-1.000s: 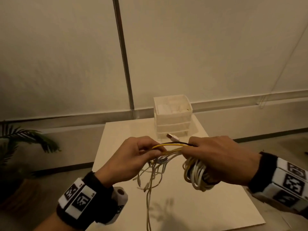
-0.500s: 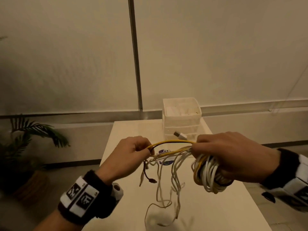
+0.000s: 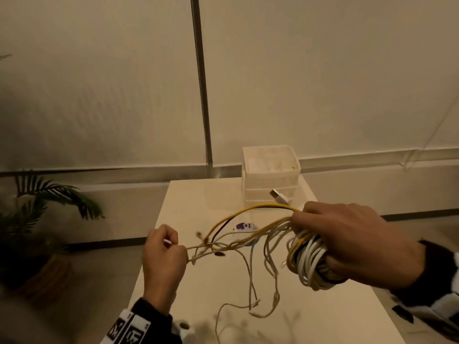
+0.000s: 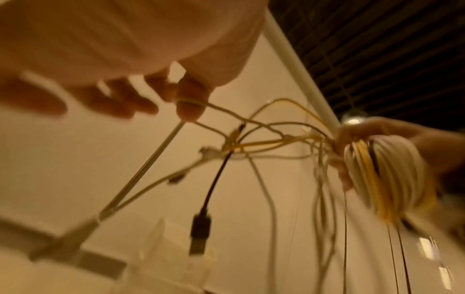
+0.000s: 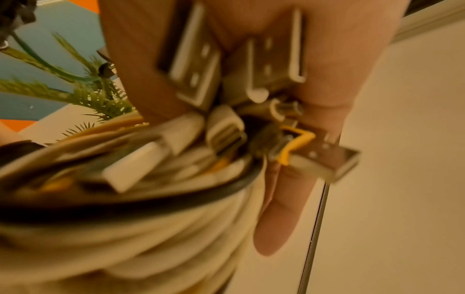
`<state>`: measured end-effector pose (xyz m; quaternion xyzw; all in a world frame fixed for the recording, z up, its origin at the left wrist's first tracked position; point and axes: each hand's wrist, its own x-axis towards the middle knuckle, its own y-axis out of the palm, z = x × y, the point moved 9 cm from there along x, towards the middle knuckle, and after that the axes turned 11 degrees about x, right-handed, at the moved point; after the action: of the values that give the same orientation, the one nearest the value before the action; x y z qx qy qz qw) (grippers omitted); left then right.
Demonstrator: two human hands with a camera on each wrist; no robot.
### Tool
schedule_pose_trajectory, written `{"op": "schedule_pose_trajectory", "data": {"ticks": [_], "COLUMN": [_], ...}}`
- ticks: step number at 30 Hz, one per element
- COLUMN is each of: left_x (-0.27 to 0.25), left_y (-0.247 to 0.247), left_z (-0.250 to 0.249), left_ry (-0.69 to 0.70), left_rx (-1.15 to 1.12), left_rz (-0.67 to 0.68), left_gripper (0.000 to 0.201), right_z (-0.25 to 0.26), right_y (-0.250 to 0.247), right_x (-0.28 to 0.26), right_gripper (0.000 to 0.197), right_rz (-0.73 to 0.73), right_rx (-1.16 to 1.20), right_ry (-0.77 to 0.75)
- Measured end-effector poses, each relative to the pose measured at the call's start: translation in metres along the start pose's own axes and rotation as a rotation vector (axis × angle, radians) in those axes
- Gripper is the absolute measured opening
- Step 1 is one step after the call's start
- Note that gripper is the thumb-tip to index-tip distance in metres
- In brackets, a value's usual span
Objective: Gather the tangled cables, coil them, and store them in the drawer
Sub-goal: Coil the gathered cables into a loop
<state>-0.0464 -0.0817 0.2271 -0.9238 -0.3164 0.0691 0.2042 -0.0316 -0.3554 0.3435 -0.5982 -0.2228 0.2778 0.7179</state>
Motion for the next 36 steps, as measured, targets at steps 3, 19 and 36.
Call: {"op": "schedule_pose_trajectory", "data": {"ticks": [3, 19, 36], "left_x": [-0.031, -0.037, -0.05], "left_y": [0.031, 0.044, 0.051], "left_z": [0.007, -0.041, -0.032], "left_ry": [-0.007, 0.515, 0.749], "left_rx": [-0.025, 0.212, -0.032], "left_rz": [0.268, 0.696, 0.197], "left_gripper": [0.033, 0.029, 0.015], "right_z": [0.0, 0.011, -0.027], "right_y": [0.0, -0.006, -0.022], "right_x": [0.003, -0.012, -0.021], "right_gripper": [0.034, 0.033, 0.035], "right_rz": [-0.01, -0.035, -0.256], "right_rx": [-0.016, 0.064, 0.304], "right_ry": [0.022, -0.15, -0.084]}}
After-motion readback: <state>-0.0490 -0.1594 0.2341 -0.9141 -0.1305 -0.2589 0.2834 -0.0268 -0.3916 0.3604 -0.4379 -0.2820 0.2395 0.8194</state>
